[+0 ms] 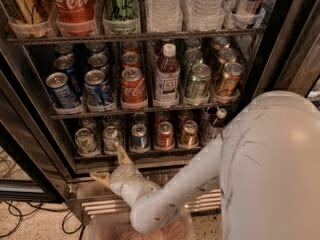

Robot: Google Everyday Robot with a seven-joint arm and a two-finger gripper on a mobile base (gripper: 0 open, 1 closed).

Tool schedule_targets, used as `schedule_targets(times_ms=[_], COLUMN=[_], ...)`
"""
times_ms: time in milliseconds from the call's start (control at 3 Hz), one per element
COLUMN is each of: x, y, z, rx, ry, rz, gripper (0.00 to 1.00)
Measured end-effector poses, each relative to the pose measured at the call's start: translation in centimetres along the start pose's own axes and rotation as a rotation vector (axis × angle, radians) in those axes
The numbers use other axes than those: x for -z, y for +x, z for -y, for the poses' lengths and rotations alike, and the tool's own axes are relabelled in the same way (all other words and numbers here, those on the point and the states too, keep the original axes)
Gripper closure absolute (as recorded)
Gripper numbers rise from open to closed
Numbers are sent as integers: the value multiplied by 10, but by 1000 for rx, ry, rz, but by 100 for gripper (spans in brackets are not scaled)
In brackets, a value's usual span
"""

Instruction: Pick 7up can from bottom shelf of fridge

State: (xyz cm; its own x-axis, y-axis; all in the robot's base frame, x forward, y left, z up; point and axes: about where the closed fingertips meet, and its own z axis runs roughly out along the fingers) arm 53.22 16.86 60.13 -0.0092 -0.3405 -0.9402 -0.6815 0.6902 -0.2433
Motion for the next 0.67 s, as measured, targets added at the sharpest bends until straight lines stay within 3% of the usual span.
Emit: schedule_targets(times_ms=[667], x=[-15], y=[-2], z=[9], rx=[22], ry=[2], rz=[18], gripper=[25])
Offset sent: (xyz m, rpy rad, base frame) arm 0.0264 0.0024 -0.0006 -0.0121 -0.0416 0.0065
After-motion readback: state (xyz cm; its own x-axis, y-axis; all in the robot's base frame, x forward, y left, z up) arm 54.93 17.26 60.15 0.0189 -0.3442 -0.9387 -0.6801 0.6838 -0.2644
